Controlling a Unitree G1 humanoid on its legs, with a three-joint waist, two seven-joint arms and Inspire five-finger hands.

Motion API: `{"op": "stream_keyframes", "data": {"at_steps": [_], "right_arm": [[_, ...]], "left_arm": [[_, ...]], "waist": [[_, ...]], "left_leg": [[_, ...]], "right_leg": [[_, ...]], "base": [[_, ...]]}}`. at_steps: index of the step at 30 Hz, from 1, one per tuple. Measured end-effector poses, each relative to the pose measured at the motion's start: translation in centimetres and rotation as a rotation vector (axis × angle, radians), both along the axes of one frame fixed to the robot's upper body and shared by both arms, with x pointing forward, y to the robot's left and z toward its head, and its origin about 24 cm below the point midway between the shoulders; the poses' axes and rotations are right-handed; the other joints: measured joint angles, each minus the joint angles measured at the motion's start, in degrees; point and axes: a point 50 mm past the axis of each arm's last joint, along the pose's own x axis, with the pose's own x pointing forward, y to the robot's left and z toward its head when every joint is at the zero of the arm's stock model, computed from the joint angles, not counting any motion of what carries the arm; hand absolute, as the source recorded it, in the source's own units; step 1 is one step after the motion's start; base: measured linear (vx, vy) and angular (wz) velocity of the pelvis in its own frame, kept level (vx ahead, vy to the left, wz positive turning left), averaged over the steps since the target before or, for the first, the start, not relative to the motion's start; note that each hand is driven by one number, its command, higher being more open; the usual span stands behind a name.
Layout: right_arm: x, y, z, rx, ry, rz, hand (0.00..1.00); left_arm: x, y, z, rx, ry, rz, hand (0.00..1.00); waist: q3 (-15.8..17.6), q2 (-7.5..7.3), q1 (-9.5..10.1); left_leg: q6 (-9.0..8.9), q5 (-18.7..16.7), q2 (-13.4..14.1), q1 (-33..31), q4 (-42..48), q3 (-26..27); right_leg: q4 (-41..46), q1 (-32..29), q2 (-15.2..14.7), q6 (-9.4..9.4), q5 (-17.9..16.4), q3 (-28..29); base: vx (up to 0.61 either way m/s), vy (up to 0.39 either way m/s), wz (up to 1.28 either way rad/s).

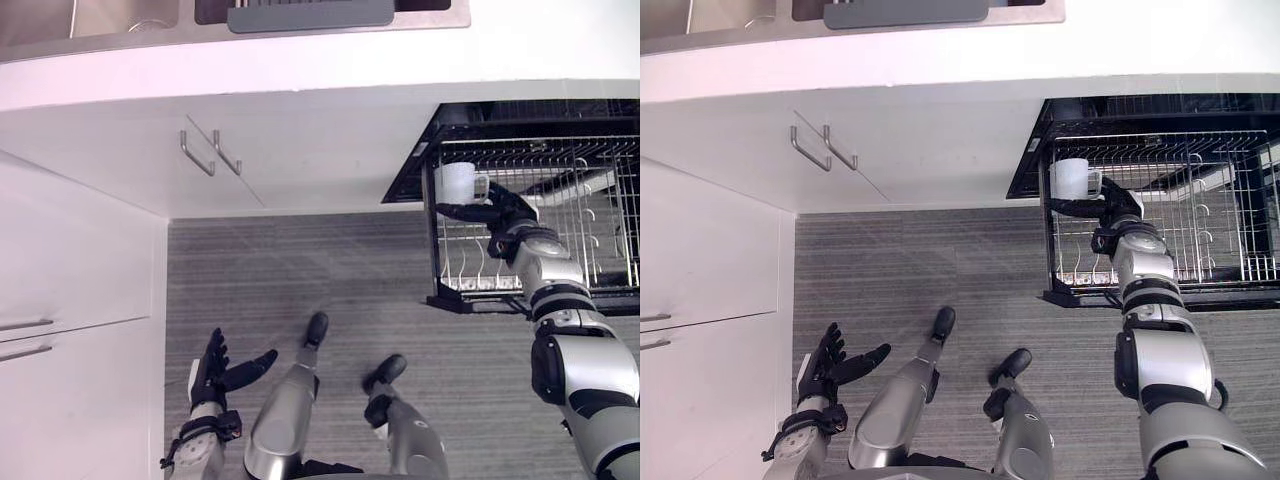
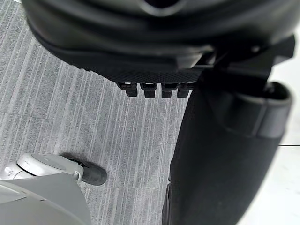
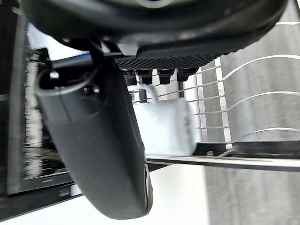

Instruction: Walk over to the sink, pick up the cup, carry it to the dishwasher, place the cup inside the dishwasher, then close the dishwasher door

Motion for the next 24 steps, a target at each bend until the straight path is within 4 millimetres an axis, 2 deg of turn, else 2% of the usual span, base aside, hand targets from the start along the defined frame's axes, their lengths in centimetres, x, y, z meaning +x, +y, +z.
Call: {"op": "stream_keyframes", "data": {"at_steps": [2, 4, 5, 6, 7, 8, 9, 10, 11, 12, 13, 14, 15, 17, 19, 21, 22, 23, 24], "right_arm": [[-0.4, 0.3, 0.4, -0.011, -0.054, 0.027, 1.0], [-1.9, 0.8, 0.3, -0.032, -0.122, 0.074, 1.0], [-2.4, 1.0, 0.0, -0.031, -0.132, 0.087, 1.0], [-3.9, 1.9, -1.1, -0.019, -0.161, 0.117, 1.0], [-4.2, 2.1, -1.3, -0.011, -0.169, 0.121, 1.0], [-5.7, 2.9, -2.5, 0.027, -0.19, 0.128, 1.0], [-7.3, 3.8, -3.7, 0.071, -0.208, 0.129, 1.0], [-8.0, 4.2, -4.2, 0.086, -0.213, 0.13, 1.0], [-9.4, 4.8, -5.0, 0.101, -0.219, 0.133, 1.0], [-10.7, 5.1, -5.4, 0.119, -0.236, 0.131, 1.0], [-11.4, 5.2, -5.6, 0.13, -0.247, 0.129, 1.0], [-12.0, 5.1, -5.6, 0.135, -0.258, 0.121, 1.0], [-13.5, 4.1, -5.6, 0.131, -0.284, 0.081, 1.0], [-14.8, 2.7, -4.6, 0.099, -0.338, 0.026, 1.0], [-15.4, 2.3, -2.9, 0.088, -0.44, 0.015, 1.0], [-15.2, 2.5, -2.2, 0.097, -0.507, 0.027, 1.0], [-15.1, 2.6, -2.0, 0.108, -0.525, 0.027, 1.0], [-15.2, 2.6, -2.1, 0.119, -0.526, 0.024, 1.0], [-15.3, 2.8, -2.5, 0.139, -0.519, 0.017, 1.0]], "left_arm": [[-0.2, 0.0, -0.1, 0.01, 0.01, -0.003, 1.0], [-1.0, 0.1, -0.4, 0.019, 0.032, 0.005, 1.0], [-1.2, 0.2, -0.5, 0.021, 0.04, 0.01, 1.0], [-2.0, 0.4, -0.8, 0.039, 0.064, 0.016, 1.0], [-2.1, 0.4, -0.9, 0.039, 0.068, 0.018, 1.0], [-2.7, 0.4, -1.1, 0.045, 0.087, 0.029, 1.0], [-3.2, 0.3, -1.3, 0.05, 0.101, 0.034, 1.0], [-3.3, 0.2, -1.4, 0.046, 0.105, 0.038, 1.0], [-3.5, 0.3, -1.4, 0.042, 0.105, 0.056, 1.0], [-3.7, 0.3, -1.5, 0.036, 0.1, 0.091, 1.0], [-4.0, 0.2, -1.5, 0.027, 0.097, 0.12, 1.0], [-4.2, 0.2, -1.6, 0.025, 0.098, 0.134, 1.0], [-4.4, -0.1, -1.7, 0.026, 0.102, 0.138, 1.0], [-4.9, -0.6, -1.9, 0.029, 0.115, 0.118, 1.0], [-5.2, -0.6, -2.1, 0.034, 0.13, 0.109, 1.0], [-5.6, -0.6, -2.5, 0.039, 0.155, 0.106, 1.0], [-5.6, -0.7, -2.5, 0.073, 0.16, 0.076, 1.0], [-5.6, -0.8, -2.5, 0.09, 0.164, 0.056, 1.0], [-5.7, -1.3, -2.5, 0.109, 0.167, 0.017, 1.0]], "waist": [[-0.12, -0.06, -0.51], [-1.59, -0.58, -1.19], [-2.19, -0.77, -1.57], [-3.51, -1.47, -2.75], [-3.74, -1.64, -2.95], [-4.86, -2.2, -4.03], [-5.43, -2.64, -4.77], [-5.58, -2.84, -5.26], [-5.76, -3.04, -5.6], [-5.92, -2.76, -5.85], [-6.25, -2.21, -6.13], [-6.5, -1.77, -6.5], [-7.2, -0.86, -8.02], [-8.93, -0.34, -9.25], [-10.86, -0.51, -9.17], [-12.31, -0.8, -9.79], [-12.39, -0.89, -10.39], [-12.37, -0.95, -10.73], [-12.61, -0.59, -11.12]], "left_leg": [[0.13, 0.12, 0.11, 1.15, -0.79, 0.52], [0.17, 0.14, 0.34, 2.44, -2.25, 1.6], [0.26, 0.21, 0.39, 2.71, -2.62, 1.69], [0.42, 0.27, 0.43, 3.58, -3.05, 1.92], [0.45, 0.22, 0.41, 3.83, -3.1, 1.95], [0.52, -0.17, 0.36, 4.59, -2.98, 2.43], [0.51, -1.13, 0.23, 5.34, -1.96, 2.62], [0.55, -1.98, 0.02, 5.44, -0.72, 2.6], [0.34, -4.86, -0.45, 4.7, 3.49, 2.69], [0.1, -9.14, -0.76, 3.05, 10.06, 2.99], [0.94, -12.37, 0.12, 1.73, 14.53, 5.41], [0.9, -13.91, 2.25, 1.11, 17.38, 9.44], [0.43, -15.97, 7.47, 0.27, 22.55, 18.26], [0.72, -17.52, 11.36, -1.28, 27.08, 25.8], [1.65, -19.04, 9.63, -1.6, 28.0, 26.3], [2.77, -19.92, 6.55, 0.25, 26.84, 26.2], [3.53, -20.43, 4.19, 2.89, 25.8, 25.34], [3.91, -20.67, 3.17, 4.3, 25.05, 24.59], [4.39, -20.75, 1.78, 7.73, 23.11, 22.92]], "right_leg": [[-0.04, 0.6, 0.03, 0.0, 0.0, 0.46], [-0.19, 0.75, 0.16, 0.01, 0.0, 1.6], [-0.21, 0.8, 0.19, 0.03, -0.01, 1.71], [-0.21, 1.33, 0.22, 0.19, -0.2, 2.11], [-0.2, 1.58, 0.2, 0.22, -0.32, 2.16], [0.45, 2.15, -0.03, 0.28, -1.08, 2.19], [2.63, 2.46, -0.69, 0.39, -2.5, 2.37], [4.17, 2.56, -1.27, 0.41, -3.51, 2.39], [7.6, 2.7, -2.59, 0.57, -5.81, 2.41], [10.46, 3.46, -3.73, 1.63, -7.87, 2.21], [12.09, 4.29, -4.15, 1.92, -9.05, 1.62], [12.78, 5.25, -4.18, 2.3, -9.8, 0.5], [13.98, 8.36, -4.78, 3.21, -11.42, -3.55], [15.84, 10.12, -6.26, 4.66, -13.14, -7.57], [17.39, 10.51, -8.5, 5.9, -13.5, -8.71], [22.27, 10.61, -12.62, 6.16, -13.34, -8.28], [29.28, 10.29, -16.44, 3.67, -12.33, -6.32], [33.15, 9.58, -17.92, 0.06, -10.95, -4.38], [40.83, 5.82, -18.14, -7.79, -4.91, 5.12]], "base": [[-0.02, 0.003, -0.14], [0.01, -0.002, -0.22], [0.06, -0.018, -0.14], [0.07, -0.02, -0.06], [0.1, -0.025, -0.02], [0.1, -0.02, 0.0], [0.09, -0.016, 0.02], [0.05, -0.001, 0.02], [0.0, 0.009, 0.1], [-0.03, 0.031, 0.16], [-0.04, 0.024, 0.29], [-0.02, -0.021, 0.89], [-0.01, -0.041, 1.13], [0.05, 0.065, 1.2], [0.13, 0.165, 0.57], [0.18, 0.206, 0.38], [0.17, 0.205, 0.5], [0.21, 0.213, 0.63], [0.23, 0.166, 0.79]]}}
